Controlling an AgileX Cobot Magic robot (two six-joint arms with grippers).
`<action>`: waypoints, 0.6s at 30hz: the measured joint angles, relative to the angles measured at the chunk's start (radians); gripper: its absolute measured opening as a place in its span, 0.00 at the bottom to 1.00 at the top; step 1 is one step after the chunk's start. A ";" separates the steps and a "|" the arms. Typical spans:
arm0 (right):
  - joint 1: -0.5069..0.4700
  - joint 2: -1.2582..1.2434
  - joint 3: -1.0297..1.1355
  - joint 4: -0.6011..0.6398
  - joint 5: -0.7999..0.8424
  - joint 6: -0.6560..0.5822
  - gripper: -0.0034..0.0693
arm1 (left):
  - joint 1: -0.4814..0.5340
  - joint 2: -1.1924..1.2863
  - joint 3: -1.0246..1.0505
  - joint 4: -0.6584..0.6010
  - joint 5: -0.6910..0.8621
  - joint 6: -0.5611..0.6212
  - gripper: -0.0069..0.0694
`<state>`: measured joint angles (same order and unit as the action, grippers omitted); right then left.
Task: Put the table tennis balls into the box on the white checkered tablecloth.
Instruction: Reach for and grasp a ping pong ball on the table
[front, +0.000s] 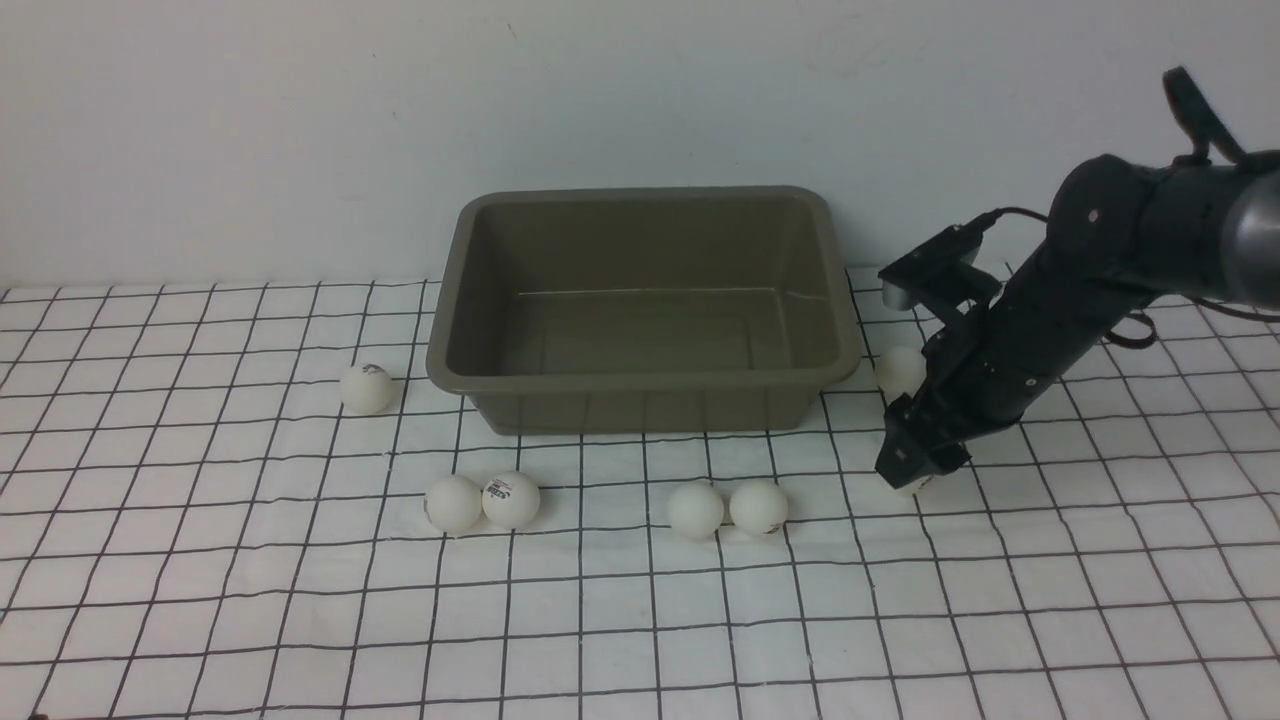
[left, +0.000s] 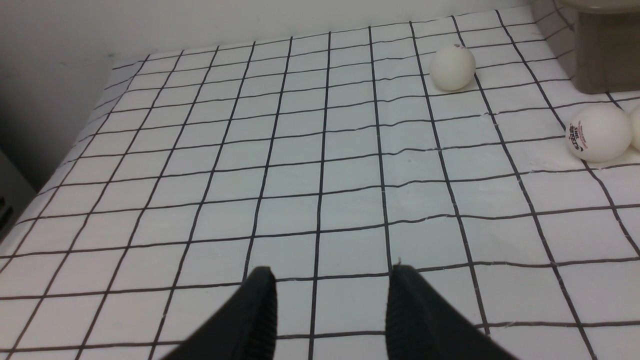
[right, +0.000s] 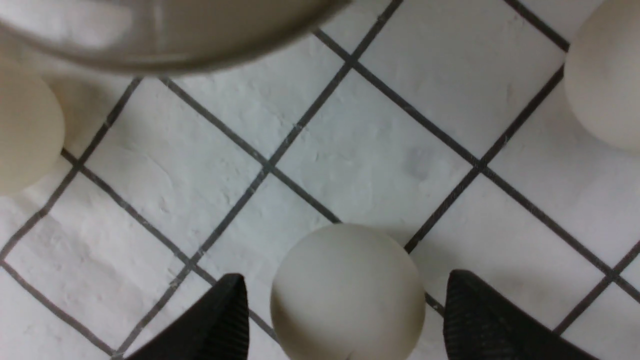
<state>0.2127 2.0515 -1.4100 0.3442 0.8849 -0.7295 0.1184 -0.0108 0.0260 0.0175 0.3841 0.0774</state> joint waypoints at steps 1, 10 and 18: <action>0.000 0.000 0.000 0.007 -0.002 -0.005 0.70 | 0.000 0.000 0.000 0.000 0.000 0.000 0.46; 0.000 0.000 0.000 0.050 -0.006 -0.019 0.63 | 0.000 0.000 0.000 0.000 0.000 0.000 0.46; 0.000 -0.006 -0.002 -0.006 0.009 0.000 0.52 | 0.000 0.000 0.000 0.000 0.000 0.000 0.46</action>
<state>0.2127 2.0452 -1.4116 0.3382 0.8936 -0.7296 0.1184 -0.0108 0.0260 0.0175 0.3841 0.0774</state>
